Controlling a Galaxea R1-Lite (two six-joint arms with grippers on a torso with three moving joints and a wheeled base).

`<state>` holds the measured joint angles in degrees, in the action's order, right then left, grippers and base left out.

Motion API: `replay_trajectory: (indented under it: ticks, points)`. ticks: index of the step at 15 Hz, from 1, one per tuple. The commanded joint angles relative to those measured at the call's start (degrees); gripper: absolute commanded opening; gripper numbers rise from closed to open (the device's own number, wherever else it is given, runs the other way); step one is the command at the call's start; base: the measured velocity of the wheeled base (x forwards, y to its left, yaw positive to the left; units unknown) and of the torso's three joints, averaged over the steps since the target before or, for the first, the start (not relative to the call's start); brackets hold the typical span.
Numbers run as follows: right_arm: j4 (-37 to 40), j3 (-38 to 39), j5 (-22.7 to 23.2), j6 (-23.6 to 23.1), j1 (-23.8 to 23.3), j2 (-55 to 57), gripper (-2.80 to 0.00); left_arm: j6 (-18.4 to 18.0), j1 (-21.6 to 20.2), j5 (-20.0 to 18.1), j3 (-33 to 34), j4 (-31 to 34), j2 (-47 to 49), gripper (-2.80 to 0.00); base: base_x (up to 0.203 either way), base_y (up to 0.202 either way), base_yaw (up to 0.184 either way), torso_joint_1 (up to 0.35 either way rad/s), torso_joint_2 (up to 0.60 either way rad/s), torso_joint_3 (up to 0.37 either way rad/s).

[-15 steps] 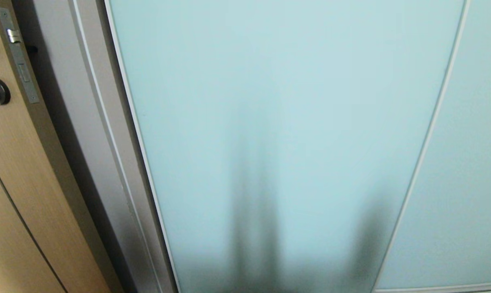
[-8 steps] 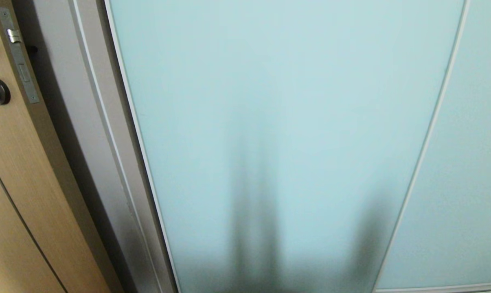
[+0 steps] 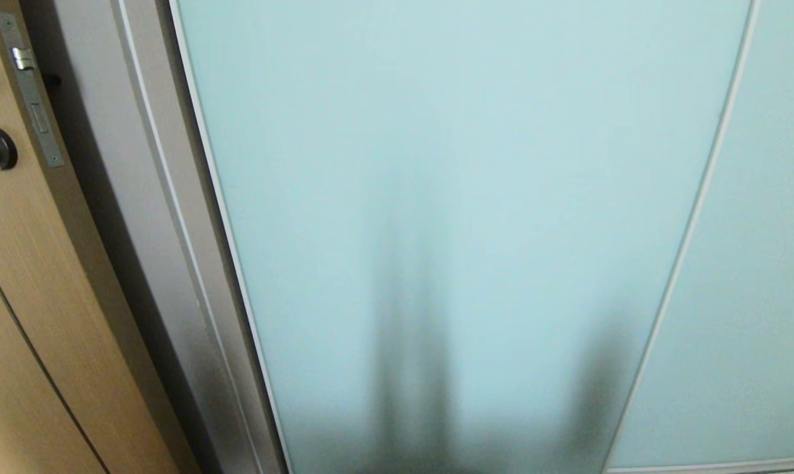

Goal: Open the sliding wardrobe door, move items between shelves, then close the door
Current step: Open the door

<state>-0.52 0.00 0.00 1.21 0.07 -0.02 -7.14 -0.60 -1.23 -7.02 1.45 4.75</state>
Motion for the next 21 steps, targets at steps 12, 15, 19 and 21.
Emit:
replay_trajectory:
  ticks: [12,15,19,21]
  points:
    - [-0.01,0.0,0.0,0.0,0.02,0.11,-2.8,3.45,-0.28,27.22,-40.58,-42.7,58.87,-2.8,0.0,0.0,0.0,0.0,0.0,0.0]
    - [-0.01,0.0,0.0,0.02,0.02,0.11,-2.8,3.31,-0.07,27.44,-41.06,-51.28,68.07,-2.8,0.0,0.0,0.0,0.0,0.0,0.0]
    - [-0.01,0.0,0.0,-0.06,0.02,0.11,-2.8,3.33,1.86,22.23,-40.84,-53.17,74.84,-2.8,0.0,0.0,0.0,0.0,0.0,0.0]
    - [-0.01,0.0,0.0,0.02,0.02,0.11,-2.8,3.57,1.91,21.54,-41.14,-54.03,77.9,-2.8,0.0,0.0,0.0,0.0,0.0,0.0]
